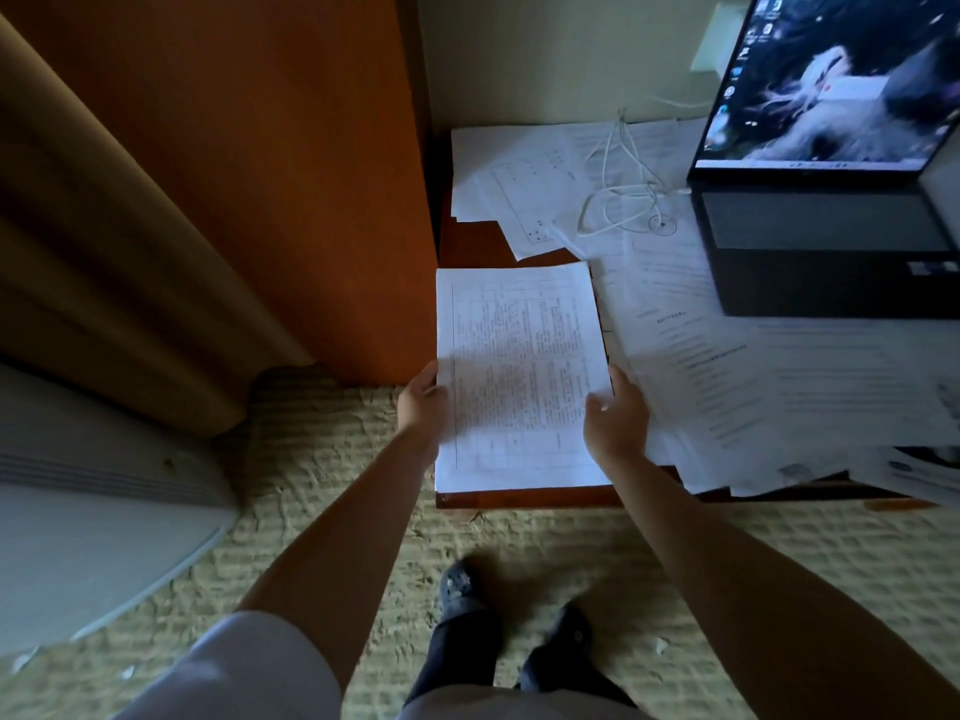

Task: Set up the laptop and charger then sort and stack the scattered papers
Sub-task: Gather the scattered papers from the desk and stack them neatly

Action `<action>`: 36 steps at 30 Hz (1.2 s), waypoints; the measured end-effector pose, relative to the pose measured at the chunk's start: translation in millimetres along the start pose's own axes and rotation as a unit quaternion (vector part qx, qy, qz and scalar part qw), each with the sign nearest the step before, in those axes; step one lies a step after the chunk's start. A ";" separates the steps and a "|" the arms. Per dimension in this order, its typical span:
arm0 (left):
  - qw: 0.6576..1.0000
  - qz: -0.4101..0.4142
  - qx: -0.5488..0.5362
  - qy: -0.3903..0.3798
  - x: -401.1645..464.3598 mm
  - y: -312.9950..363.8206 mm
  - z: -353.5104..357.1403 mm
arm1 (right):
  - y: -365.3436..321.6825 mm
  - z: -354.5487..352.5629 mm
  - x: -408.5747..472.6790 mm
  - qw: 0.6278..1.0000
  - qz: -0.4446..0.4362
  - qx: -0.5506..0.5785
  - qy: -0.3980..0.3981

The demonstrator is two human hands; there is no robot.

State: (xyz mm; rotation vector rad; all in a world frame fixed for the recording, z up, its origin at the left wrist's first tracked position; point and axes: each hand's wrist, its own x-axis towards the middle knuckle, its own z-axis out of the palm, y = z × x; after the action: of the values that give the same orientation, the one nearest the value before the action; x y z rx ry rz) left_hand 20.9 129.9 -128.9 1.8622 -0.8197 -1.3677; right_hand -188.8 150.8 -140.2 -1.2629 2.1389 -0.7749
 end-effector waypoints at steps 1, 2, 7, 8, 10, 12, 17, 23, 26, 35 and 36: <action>1.000 0.001 0.002 0.001 1.9 1.3 0.0 | 0.1 0.1 -0.2 1.000 0.001 -0.003 0.001; 1.000 0.000 0.002 0.001 3.7 1.6 -0.1 | 0.9 0.9 0.0 1.000 -0.001 -0.010 0.003; 1.000 0.001 -0.014 0.012 6.2 -2.7 3.4 | 3.0 2.6 -2.1 0.999 -0.034 -0.023 0.004; 1.000 0.001 -0.015 0.014 7.8 -3.5 4.3 | 4.1 2.9 -0.9 0.999 -0.042 -0.018 0.004; 1.000 0.006 -0.012 0.017 9.9 -3.3 5.8 | 7.3 4.5 1.3 0.998 -0.061 -0.013 0.005; 1.000 0.013 -0.002 0.023 10.4 -2.9 6.7 | 7.7 6.8 1.9 0.996 -0.080 -0.043 0.015; 0.998 0.030 0.049 0.038 11.7 -3.6 8.3 | -3.8 4.6 -4.5 0.969 -0.159 -0.187 0.018; 0.969 0.103 0.223 0.033 9.6 6.7 3.4 | -16.3 -13.4 -5.8 0.978 -0.115 -0.157 -0.077; 0.931 0.175 0.315 0.061 -3.5 16.8 8.5 | -28.5 -27.1 -8.8 0.986 -0.058 -0.072 -0.140; 0.914 0.234 0.328 -0.045 -41.7 23.9 52.2 | -19.1 -52.9 -10.5 0.983 -0.042 -0.056 -0.172; 0.919 0.229 0.317 -0.042 -44.8 24.7 59.3 | -12.6 -57.8 -8.4 0.983 -0.054 -0.083 -0.154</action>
State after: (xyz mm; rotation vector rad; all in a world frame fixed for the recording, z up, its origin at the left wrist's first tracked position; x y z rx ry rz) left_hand -49.8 142.7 -97.8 1.8824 -1.7791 -0.9424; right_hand -217.8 165.1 -90.0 -1.4876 1.9267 -0.4160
